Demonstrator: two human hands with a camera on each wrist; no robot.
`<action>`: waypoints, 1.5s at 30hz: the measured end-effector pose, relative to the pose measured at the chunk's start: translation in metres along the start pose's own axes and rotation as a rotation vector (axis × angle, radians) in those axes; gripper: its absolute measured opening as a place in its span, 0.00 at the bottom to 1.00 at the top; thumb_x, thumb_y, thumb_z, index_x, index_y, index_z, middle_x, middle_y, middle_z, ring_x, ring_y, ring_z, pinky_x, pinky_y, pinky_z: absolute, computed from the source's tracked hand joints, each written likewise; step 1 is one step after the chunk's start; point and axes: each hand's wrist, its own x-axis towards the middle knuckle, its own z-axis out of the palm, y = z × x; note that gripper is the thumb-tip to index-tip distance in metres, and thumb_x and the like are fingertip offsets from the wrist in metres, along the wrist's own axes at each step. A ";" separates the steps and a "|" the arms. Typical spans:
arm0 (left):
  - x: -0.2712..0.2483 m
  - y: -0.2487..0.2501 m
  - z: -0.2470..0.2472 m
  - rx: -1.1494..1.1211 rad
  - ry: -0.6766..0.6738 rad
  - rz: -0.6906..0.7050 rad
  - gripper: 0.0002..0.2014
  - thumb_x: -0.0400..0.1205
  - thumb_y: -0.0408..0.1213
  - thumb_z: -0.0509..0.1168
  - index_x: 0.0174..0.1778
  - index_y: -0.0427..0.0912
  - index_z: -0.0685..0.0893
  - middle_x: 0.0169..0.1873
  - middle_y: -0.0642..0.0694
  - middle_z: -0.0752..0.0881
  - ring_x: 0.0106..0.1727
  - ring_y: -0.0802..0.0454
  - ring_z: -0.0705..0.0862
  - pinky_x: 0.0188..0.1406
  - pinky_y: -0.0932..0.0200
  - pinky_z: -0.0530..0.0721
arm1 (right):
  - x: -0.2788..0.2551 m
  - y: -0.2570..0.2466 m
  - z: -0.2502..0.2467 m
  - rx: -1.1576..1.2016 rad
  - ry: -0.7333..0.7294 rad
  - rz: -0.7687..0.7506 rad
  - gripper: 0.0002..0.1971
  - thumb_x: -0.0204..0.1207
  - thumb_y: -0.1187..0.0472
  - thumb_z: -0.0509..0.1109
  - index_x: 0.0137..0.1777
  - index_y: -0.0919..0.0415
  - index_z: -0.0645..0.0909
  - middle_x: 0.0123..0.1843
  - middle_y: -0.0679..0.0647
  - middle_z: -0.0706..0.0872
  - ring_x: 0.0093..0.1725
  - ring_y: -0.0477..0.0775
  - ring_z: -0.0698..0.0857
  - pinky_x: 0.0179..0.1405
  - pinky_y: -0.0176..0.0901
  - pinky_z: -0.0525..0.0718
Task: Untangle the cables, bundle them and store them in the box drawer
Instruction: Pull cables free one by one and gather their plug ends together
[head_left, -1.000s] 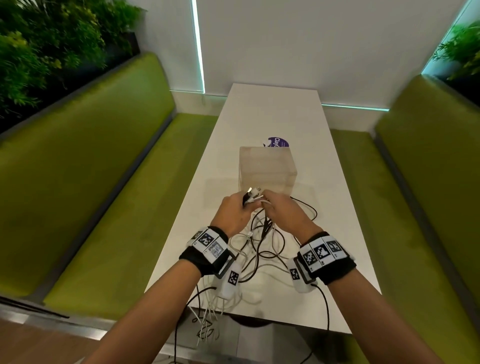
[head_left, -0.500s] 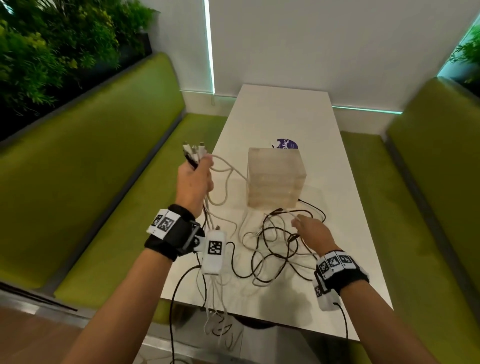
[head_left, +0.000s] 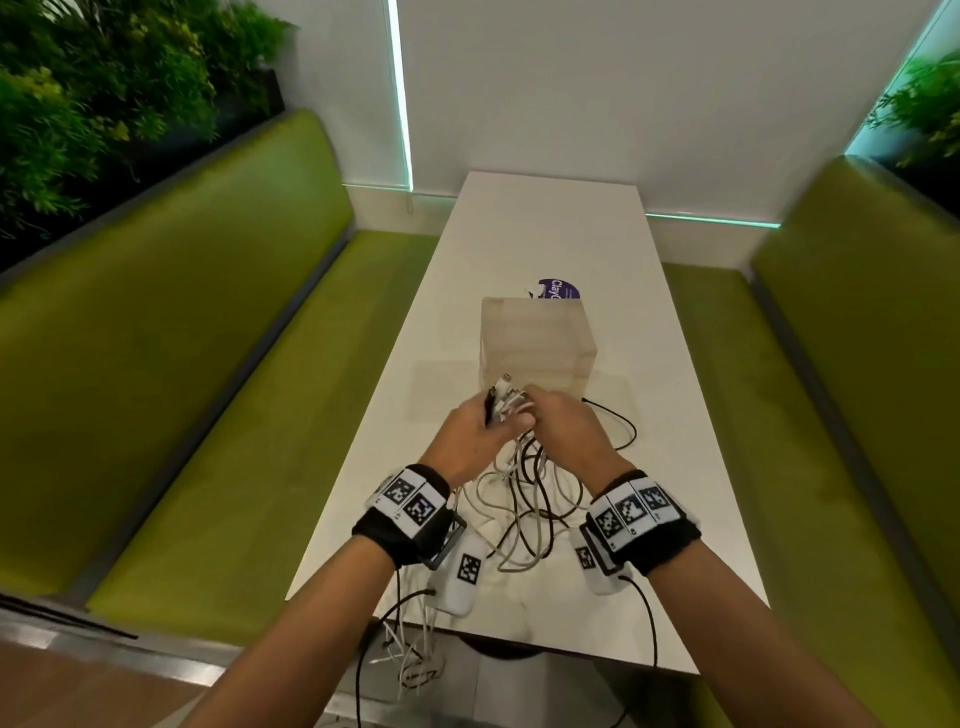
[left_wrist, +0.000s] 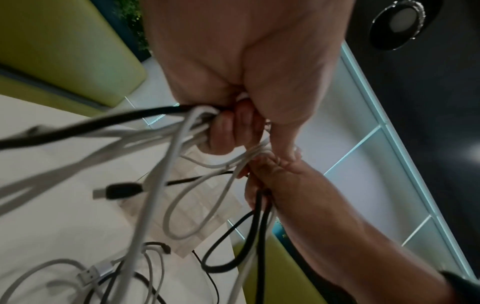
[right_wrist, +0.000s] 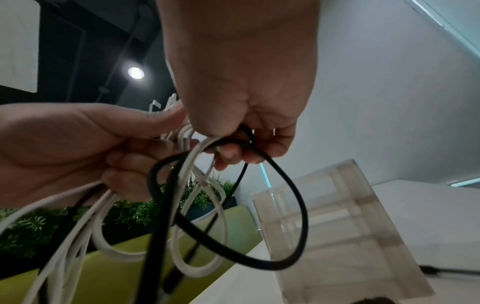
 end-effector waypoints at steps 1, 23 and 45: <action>0.002 0.000 0.000 0.017 0.009 0.001 0.10 0.81 0.45 0.68 0.54 0.46 0.83 0.43 0.52 0.88 0.44 0.57 0.84 0.45 0.61 0.80 | 0.000 -0.001 -0.002 -0.014 -0.011 -0.009 0.10 0.81 0.65 0.58 0.58 0.63 0.77 0.48 0.65 0.86 0.48 0.66 0.83 0.37 0.47 0.71; -0.009 0.027 -0.127 -0.693 0.752 0.048 0.10 0.84 0.33 0.62 0.36 0.45 0.75 0.16 0.59 0.67 0.19 0.60 0.63 0.18 0.65 0.65 | -0.030 0.109 0.066 -0.053 -0.178 0.427 0.11 0.80 0.58 0.62 0.52 0.57 0.85 0.56 0.59 0.86 0.57 0.63 0.83 0.54 0.52 0.82; -0.060 0.046 -0.096 -0.689 0.218 0.144 0.09 0.74 0.33 0.65 0.28 0.41 0.77 0.17 0.54 0.61 0.22 0.51 0.51 0.21 0.58 0.52 | -0.031 -0.052 -0.037 0.699 -0.148 -0.100 0.07 0.80 0.64 0.67 0.53 0.61 0.86 0.46 0.49 0.85 0.39 0.39 0.81 0.41 0.34 0.81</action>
